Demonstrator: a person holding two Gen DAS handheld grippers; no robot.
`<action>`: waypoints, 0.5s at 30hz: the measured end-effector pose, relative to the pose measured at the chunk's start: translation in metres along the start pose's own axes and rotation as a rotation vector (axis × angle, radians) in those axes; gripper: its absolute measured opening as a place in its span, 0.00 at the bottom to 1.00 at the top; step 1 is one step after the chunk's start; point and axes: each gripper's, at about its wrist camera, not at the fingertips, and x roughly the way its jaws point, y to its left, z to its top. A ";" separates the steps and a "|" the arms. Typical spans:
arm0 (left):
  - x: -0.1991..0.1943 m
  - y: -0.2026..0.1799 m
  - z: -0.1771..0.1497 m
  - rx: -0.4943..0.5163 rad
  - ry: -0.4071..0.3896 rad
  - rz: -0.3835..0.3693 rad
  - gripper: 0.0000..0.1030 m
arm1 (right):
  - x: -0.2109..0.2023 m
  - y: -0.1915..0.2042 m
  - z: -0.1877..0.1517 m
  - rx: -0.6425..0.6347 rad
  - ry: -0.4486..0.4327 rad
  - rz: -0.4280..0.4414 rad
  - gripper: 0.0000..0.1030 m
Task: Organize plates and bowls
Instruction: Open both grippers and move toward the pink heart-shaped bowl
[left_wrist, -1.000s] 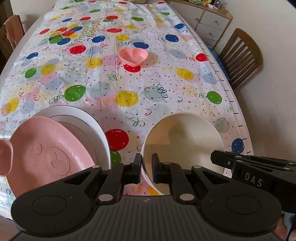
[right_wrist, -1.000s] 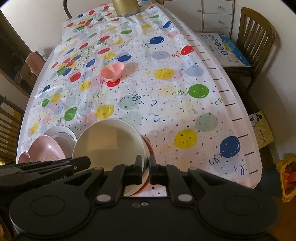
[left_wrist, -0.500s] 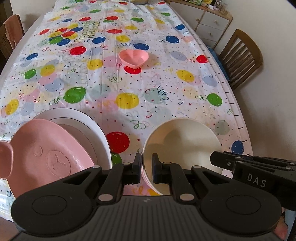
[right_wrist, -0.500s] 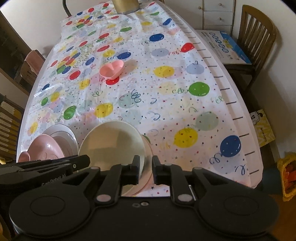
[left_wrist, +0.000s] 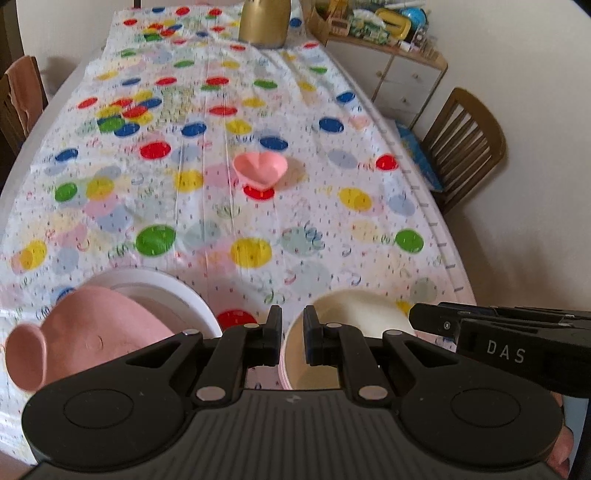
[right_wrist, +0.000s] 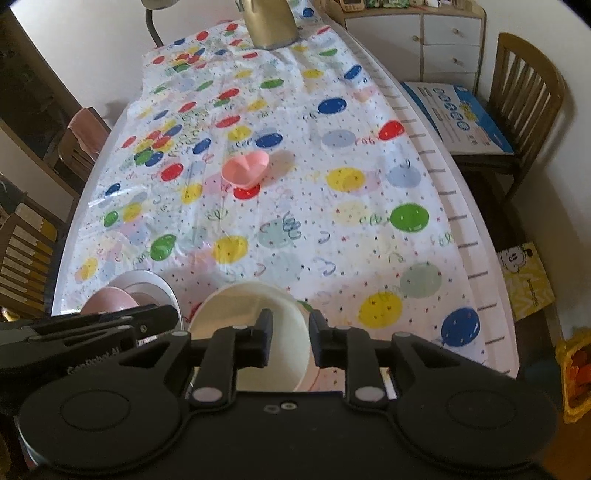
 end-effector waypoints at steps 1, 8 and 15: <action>-0.002 0.000 0.002 0.001 -0.009 -0.002 0.11 | -0.001 0.001 0.003 -0.005 -0.005 0.000 0.25; -0.003 0.005 0.021 -0.018 -0.053 -0.023 0.33 | -0.005 0.003 0.024 -0.046 -0.037 0.009 0.34; 0.000 0.007 0.045 -0.030 -0.107 0.007 0.62 | 0.000 0.007 0.050 -0.081 -0.063 0.042 0.44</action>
